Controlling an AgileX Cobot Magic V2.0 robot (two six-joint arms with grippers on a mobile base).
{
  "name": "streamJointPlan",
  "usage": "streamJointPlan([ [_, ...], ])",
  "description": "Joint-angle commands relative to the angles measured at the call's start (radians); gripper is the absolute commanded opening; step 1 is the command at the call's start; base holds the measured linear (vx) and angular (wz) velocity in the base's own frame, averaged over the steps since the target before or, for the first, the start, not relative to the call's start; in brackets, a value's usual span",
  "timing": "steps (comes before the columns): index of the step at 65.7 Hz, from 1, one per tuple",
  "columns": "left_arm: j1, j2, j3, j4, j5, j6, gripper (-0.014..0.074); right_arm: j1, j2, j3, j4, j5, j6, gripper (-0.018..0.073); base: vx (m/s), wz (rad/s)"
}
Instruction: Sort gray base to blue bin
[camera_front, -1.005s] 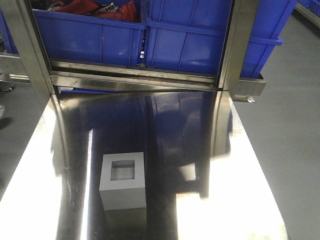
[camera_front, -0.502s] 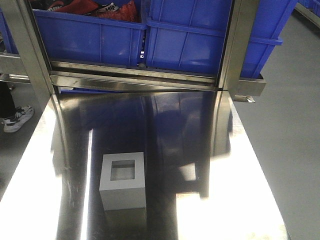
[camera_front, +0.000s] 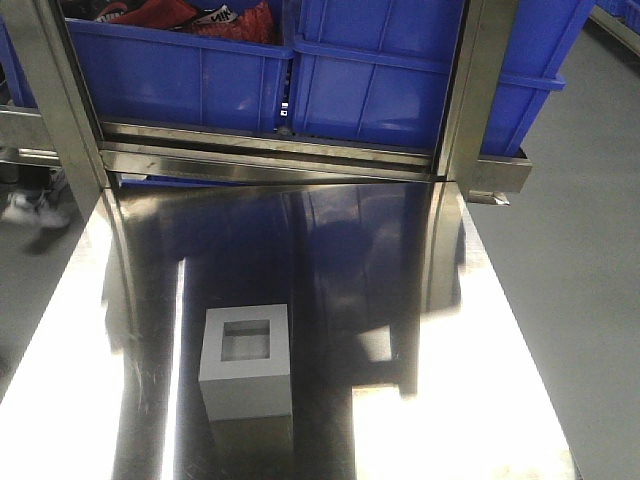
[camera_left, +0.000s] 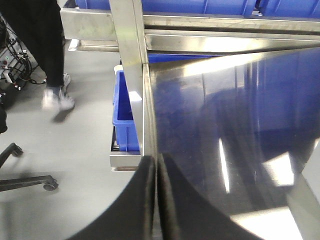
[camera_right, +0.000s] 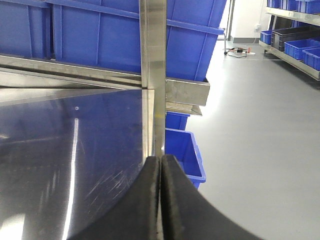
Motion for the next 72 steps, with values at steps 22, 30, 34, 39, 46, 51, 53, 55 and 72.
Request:
streamJointPlan([
  [22,-0.001,0.011,-0.038,-0.013,-0.058,0.002,-0.0003,-0.005,-0.011,0.014,-0.006,-0.074,-0.005,-0.0009,0.0,0.0],
  [30,-0.001,0.011,-0.038,-0.013,-0.058,0.002,0.0014,-0.005,-0.011,0.014,-0.006,-0.074,-0.005,-0.0009,0.0,0.0],
  [34,-0.001,0.011,-0.038,-0.014,-0.058,0.002,0.0038,-0.005,-0.011,0.014,-0.006,-0.074,-0.005,-0.0009,0.0,0.0],
  [39,-0.001,0.011,-0.038,-0.026,-0.058,0.002,0.0076,-0.005,-0.011,0.014,-0.006,-0.074,-0.005,-0.0009,0.0,0.0],
  [46,-0.001,0.011,-0.038,-0.037,-0.053,0.002,0.0167,-0.005,-0.011,0.014,-0.006,-0.074,-0.005,-0.0009,0.0,0.0],
  [51,-0.001,0.011,-0.038,-0.037,-0.052,0.002,0.0256,-0.005,-0.011,0.014,-0.006,-0.074,-0.005,-0.0009,0.0,0.0],
  [53,-0.001,0.011,-0.038,-0.037,-0.051,0.002,0.0288,-0.005,-0.011,0.014,-0.006,-0.074,-0.005,-0.0009,0.0,0.0],
  [55,-0.001,0.011,-0.038,-0.037,-0.05,0.002,0.0319,-0.005,-0.011,0.014,-0.006,-0.074,-0.005,-0.0009,0.0,0.0],
  [72,-0.001,0.011,-0.038,-0.036,-0.049,0.002,0.0482,-0.005,-0.011,0.014,-0.006,-0.074,-0.005,-0.0009,0.0,0.0],
])
